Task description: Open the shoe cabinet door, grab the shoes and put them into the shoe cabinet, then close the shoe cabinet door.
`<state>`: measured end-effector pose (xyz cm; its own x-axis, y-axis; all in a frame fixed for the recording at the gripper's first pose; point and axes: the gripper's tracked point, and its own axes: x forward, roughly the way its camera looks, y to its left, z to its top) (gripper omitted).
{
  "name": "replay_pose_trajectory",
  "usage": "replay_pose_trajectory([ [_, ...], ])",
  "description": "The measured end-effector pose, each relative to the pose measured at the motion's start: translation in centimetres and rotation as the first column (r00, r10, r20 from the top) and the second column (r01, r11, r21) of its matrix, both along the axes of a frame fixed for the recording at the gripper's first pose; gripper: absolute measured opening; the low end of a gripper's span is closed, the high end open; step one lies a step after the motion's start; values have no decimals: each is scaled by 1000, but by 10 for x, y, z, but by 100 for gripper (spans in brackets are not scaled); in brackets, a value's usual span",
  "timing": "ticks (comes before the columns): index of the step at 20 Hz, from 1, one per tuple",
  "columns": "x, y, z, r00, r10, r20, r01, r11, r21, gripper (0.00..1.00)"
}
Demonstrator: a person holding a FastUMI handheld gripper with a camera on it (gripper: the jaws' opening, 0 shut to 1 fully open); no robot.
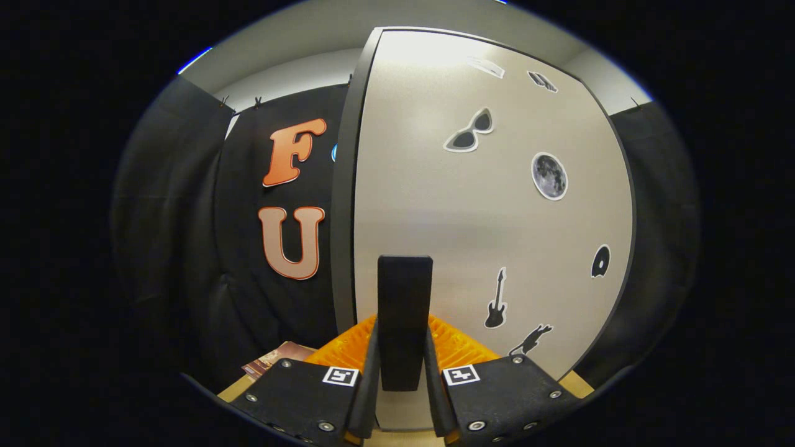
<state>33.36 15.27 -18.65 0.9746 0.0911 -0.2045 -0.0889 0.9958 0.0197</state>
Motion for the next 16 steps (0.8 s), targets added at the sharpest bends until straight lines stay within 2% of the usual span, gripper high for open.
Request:
replay_pose_trajectory([
  [4,-2,0,0,1000,17,-22,-17,1000,-5,28],
  [7,-11,0,3,999,30,-20,-31,1000,-3,27],
  [11,-33,-3,10,999,42,-20,-42,999,12,24],
  [16,-71,-25,12,999,10,-36,-10,1000,13,23],
])
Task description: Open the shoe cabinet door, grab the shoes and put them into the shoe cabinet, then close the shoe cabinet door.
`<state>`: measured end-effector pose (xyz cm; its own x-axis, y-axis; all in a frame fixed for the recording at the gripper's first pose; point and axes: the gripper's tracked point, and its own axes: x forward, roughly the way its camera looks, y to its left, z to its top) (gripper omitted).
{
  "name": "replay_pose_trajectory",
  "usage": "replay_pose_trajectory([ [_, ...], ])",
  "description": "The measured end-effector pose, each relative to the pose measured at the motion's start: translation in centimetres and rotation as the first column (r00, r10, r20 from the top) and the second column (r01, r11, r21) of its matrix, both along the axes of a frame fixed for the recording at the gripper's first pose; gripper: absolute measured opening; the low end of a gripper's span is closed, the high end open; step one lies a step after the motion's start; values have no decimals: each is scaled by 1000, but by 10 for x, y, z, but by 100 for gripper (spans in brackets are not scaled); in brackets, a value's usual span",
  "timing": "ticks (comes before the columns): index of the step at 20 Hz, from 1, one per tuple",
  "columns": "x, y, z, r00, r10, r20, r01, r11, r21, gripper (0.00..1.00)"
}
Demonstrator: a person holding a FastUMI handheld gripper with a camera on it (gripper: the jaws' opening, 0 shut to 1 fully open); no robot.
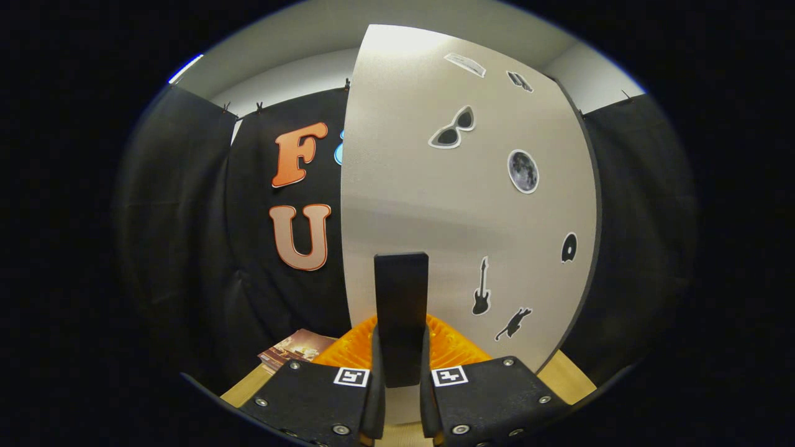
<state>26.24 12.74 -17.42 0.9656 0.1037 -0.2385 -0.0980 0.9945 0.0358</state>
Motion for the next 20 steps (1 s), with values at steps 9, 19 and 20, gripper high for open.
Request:
replay_pose_trajectory([
  [9,-54,-43,13,993,-119,-22,118,993,-22,22],
  [19,-116,-121,19,984,-178,-18,177,983,-47,18],
  [20,-120,-126,18,985,-172,-14,171,984,-48,18],
])
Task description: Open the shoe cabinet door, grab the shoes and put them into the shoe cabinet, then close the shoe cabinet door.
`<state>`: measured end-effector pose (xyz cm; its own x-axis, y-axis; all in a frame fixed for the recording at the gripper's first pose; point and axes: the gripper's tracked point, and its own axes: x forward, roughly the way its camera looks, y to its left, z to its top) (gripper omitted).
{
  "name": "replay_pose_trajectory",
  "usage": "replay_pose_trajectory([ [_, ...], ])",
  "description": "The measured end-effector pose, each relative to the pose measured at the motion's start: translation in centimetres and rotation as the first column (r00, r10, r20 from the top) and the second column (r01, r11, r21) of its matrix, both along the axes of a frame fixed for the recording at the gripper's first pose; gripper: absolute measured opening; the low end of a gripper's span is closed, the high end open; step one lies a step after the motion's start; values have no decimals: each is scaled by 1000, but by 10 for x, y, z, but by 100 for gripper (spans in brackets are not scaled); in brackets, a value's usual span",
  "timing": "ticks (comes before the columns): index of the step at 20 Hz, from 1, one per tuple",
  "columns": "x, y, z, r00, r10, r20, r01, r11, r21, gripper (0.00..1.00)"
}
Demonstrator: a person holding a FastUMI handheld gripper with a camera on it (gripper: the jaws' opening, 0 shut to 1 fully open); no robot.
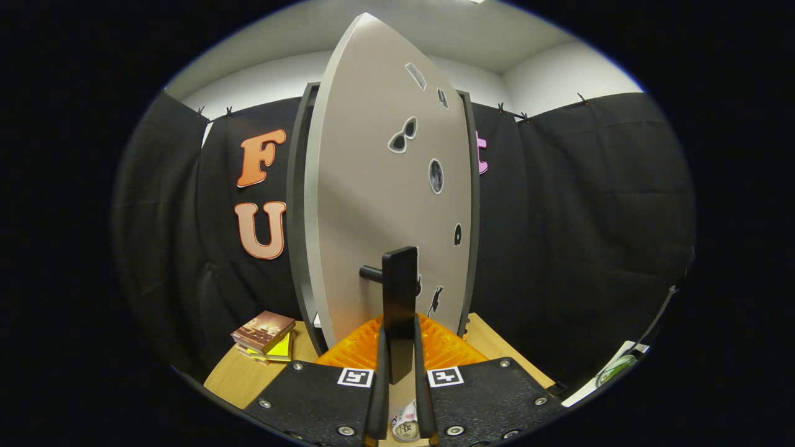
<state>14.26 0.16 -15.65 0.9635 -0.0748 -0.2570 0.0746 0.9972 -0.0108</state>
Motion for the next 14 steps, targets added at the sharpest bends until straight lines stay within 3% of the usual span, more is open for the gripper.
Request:
replay_pose_trajectory([
  [14,-30,-100,0,984,172,43,-173,984,40,17],
])
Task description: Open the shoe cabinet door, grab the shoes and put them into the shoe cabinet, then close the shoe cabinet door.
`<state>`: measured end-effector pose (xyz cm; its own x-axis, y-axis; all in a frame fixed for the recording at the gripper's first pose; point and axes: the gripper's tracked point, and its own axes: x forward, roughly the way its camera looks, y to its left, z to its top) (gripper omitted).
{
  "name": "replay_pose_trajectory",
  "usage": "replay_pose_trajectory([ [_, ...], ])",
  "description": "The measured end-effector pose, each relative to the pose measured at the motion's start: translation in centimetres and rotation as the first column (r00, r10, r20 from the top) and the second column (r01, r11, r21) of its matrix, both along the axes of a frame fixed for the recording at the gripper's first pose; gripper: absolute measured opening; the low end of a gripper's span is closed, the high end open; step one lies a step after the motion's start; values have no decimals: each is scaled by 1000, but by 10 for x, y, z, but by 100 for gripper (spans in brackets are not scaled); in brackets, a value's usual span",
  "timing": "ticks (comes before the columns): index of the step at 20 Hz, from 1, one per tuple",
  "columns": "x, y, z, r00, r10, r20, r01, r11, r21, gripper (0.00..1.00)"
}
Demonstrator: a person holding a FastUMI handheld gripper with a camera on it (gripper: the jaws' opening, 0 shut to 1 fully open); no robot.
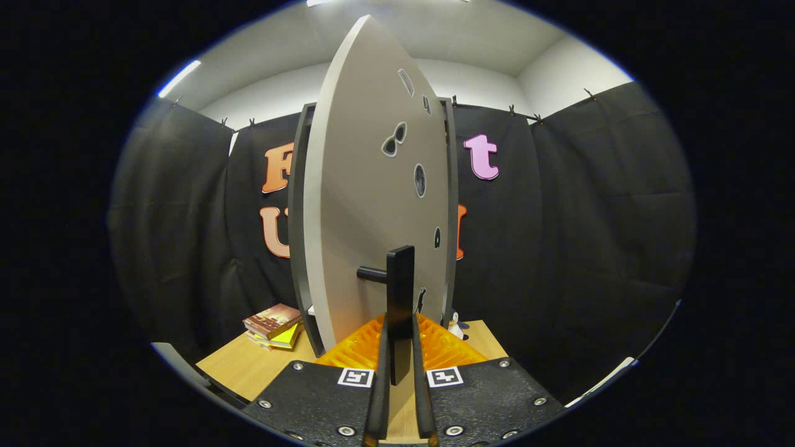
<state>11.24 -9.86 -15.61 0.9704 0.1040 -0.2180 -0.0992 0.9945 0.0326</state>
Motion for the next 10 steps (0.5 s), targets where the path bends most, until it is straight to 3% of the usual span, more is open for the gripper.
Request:
replay_pose_trajectory([
  [4,-3,-31,-6,1000,25,11,-25,1000,1,17],
  [10,-7,-79,-28,1000,0,-21,1,999,37,13],
])
